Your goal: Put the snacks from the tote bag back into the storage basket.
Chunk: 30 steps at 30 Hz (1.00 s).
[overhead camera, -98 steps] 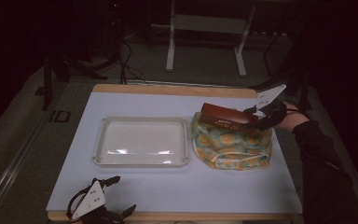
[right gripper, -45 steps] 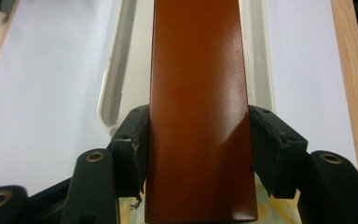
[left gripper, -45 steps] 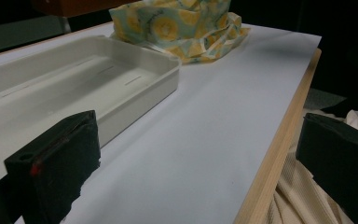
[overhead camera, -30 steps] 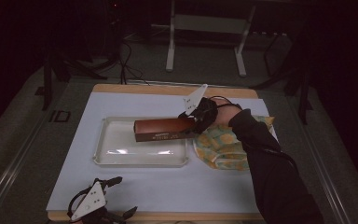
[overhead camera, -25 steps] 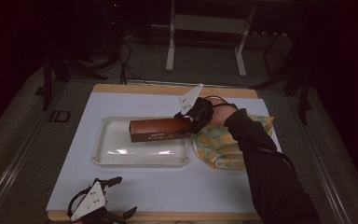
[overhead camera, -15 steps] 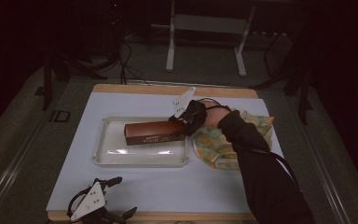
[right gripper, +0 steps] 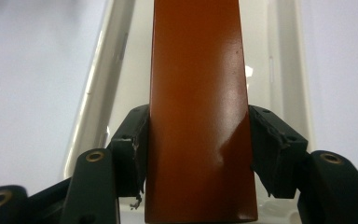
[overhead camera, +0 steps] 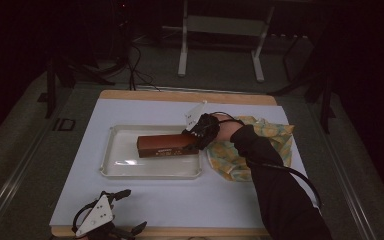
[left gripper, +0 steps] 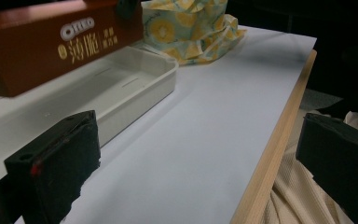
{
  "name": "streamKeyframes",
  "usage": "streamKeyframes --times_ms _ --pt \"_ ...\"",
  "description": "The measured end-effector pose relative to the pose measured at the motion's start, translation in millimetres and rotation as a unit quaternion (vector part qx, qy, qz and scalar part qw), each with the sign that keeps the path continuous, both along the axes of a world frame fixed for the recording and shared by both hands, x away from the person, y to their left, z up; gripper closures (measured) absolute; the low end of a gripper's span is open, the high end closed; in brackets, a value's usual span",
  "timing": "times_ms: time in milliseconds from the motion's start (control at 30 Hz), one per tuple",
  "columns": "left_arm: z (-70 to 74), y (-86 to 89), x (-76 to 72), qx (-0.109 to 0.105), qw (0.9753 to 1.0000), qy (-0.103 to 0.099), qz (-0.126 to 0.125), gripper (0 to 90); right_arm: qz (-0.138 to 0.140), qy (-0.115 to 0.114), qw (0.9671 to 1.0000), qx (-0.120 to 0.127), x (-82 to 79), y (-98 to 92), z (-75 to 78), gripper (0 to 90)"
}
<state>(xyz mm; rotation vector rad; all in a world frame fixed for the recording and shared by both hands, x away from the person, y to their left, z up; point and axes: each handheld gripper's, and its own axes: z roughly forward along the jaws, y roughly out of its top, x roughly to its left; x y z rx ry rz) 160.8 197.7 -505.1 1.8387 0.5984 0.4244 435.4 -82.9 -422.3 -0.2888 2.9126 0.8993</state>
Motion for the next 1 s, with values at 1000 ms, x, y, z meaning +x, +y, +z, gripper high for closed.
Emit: streamKeyframes --times_ms 1000 --pt "-0.6 0.7 0.7 0.000 1.0000 0.001 -0.003 0.0 -0.025 0.016 0.9995 -0.014 6.1 -0.2 -48.8 42.8"
